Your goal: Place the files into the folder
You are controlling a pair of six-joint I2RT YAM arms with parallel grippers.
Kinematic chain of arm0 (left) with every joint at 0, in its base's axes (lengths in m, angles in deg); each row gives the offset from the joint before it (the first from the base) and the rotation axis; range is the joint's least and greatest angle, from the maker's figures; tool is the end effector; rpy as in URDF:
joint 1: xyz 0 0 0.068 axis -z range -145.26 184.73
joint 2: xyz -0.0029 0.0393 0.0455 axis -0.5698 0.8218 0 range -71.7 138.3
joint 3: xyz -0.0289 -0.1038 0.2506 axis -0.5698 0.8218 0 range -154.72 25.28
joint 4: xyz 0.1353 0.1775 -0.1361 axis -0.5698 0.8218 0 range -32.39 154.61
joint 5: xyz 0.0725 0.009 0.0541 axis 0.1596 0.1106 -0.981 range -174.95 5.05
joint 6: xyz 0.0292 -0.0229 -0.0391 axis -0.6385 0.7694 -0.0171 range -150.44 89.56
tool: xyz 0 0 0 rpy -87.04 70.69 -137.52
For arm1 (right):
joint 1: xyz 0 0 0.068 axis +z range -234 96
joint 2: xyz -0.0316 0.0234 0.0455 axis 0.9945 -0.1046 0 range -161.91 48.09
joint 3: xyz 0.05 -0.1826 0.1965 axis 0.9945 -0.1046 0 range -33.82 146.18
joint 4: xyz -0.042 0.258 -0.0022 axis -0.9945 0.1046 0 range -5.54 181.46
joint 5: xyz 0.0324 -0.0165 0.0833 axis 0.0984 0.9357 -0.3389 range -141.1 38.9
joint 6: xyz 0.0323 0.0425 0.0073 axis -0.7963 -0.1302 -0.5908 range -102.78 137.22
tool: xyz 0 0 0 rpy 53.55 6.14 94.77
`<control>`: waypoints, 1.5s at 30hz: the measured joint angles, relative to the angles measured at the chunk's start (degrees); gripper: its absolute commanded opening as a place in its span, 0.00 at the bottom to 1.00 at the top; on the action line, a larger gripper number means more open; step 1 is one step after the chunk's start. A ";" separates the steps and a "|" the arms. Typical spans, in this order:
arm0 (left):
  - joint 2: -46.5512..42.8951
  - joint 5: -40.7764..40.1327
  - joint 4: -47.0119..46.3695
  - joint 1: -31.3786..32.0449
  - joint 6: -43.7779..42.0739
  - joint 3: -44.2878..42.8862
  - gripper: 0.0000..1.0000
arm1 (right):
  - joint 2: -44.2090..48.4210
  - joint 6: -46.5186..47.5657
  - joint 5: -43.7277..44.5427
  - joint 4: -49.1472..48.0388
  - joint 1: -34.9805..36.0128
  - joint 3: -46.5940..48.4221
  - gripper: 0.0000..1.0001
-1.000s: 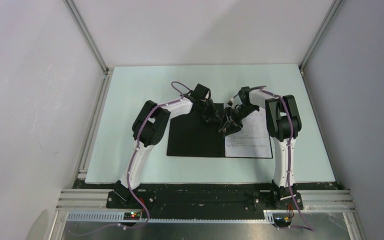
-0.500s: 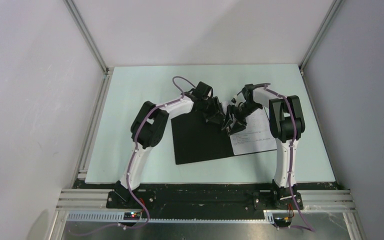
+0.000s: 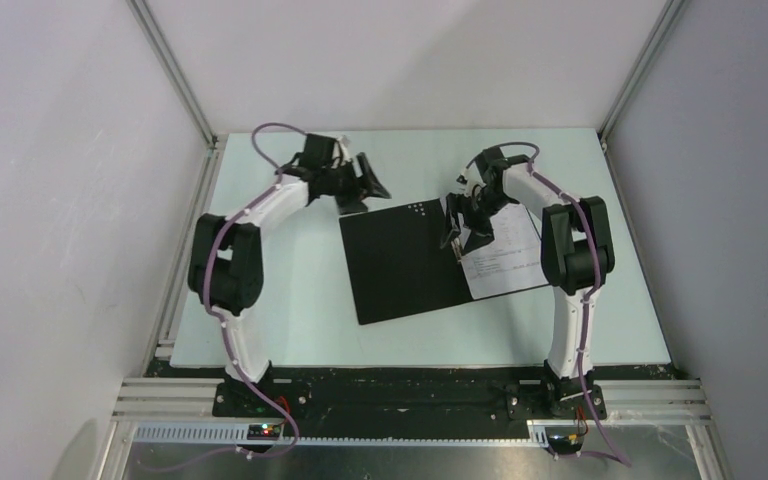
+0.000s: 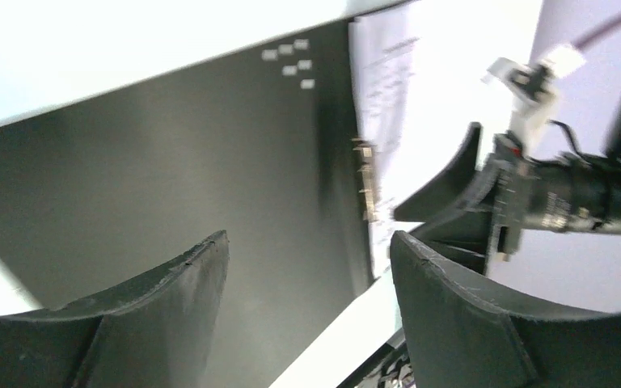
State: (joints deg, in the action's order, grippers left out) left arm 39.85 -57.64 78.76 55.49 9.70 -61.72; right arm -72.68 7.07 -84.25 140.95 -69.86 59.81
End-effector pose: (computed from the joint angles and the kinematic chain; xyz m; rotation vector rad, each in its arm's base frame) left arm 0.4042 -0.1707 0.2362 -0.1778 2.5150 -1.0432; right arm 0.3947 0.1193 0.1790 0.1536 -2.9880 -0.9053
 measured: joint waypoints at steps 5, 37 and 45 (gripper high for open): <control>-2.95 -0.33 0.15 -7.17 -3.58 9.90 0.76 | 0.13 3.76 1.90 -0.85 1.29 0.09 0.64; -5.81 22.93 -14.21 -9.51 -0.92 36.72 0.80 | -5.73 8.22 -3.78 -0.09 -5.09 1.16 0.64; -10.36 20.31 -18.56 -9.29 -1.92 32.94 0.88 | -6.14 7.08 -6.71 0.04 -5.09 1.77 0.69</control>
State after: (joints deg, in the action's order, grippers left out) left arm 29.49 -37.34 60.20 46.20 7.77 -28.78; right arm -78.82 14.15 -90.96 140.99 -74.96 61.58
